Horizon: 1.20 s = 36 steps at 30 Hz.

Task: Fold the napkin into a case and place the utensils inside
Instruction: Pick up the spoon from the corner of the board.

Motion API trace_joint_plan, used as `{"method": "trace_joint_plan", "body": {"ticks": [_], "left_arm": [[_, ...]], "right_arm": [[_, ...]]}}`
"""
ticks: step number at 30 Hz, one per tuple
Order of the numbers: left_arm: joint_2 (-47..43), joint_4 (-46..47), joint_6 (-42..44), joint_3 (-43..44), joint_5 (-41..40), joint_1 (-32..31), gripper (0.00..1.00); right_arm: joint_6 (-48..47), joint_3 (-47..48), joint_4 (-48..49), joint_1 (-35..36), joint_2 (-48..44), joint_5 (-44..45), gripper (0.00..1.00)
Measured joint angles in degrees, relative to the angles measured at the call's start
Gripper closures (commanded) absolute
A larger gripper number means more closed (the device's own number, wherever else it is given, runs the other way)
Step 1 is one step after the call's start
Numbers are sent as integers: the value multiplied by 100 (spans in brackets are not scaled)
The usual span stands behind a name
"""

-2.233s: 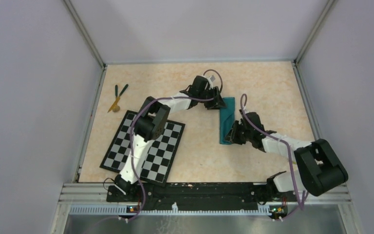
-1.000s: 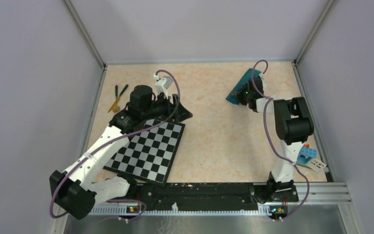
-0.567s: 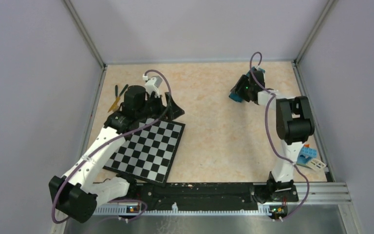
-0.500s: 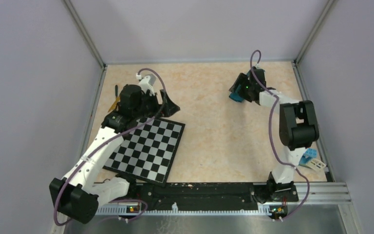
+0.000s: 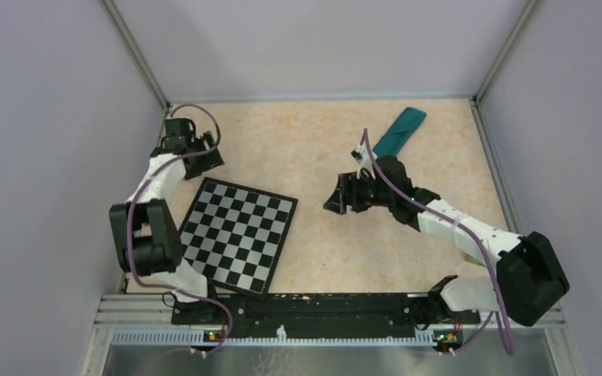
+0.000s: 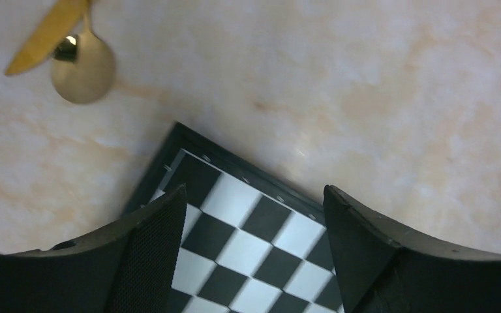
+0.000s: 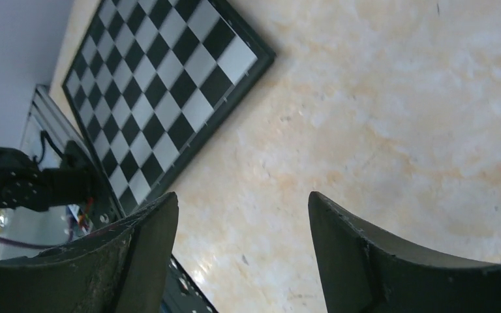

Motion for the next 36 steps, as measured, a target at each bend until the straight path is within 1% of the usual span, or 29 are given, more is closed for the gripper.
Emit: {"method": "trace_joint_plan", "body": {"ticks": [1, 3, 5, 9, 11, 13, 17, 21, 24, 27, 29, 36], "left_arm": [[361, -70, 76, 227, 52, 208, 20], [970, -142, 118, 595, 164, 560, 24], [1340, -197, -22, 750, 278, 881, 25], [1543, -254, -658, 715, 466, 1355, 29], [1480, -68, -1025, 538, 540, 1512, 30], [1338, 210, -1453, 181, 608, 1665, 31], [1069, 658, -2216, -426, 769, 1897, 33], [1049, 1429, -2951, -811, 933, 2085, 34], [1073, 1882, -3355, -994, 992, 2173, 38], [1193, 2304, -3624, -994, 1062, 2199, 45], [1303, 2546, -3775, -992, 1082, 2199, 46], [1504, 2723, -4024, -1019, 977, 2199, 47]], "right_arm": [[-35, -125, -96, -26, -46, -22, 28], [-153, -275, -339, -46, -162, -26, 28], [-254, -326, -505, -55, -334, -28, 28], [-302, -363, -507, -57, -745, -149, 28], [-315, -363, -450, -57, -833, -170, 28], [-339, -365, -411, -61, -839, -173, 28], [-350, -442, -378, -74, -839, -170, 28], [-354, -516, -396, -131, -837, -164, 28], [-352, -535, -367, -210, -837, -164, 28], [-352, -542, -367, -295, -837, -162, 28], [-350, -542, -365, -350, -835, -166, 28], [-341, -542, -365, -507, -831, -229, 28]]}}
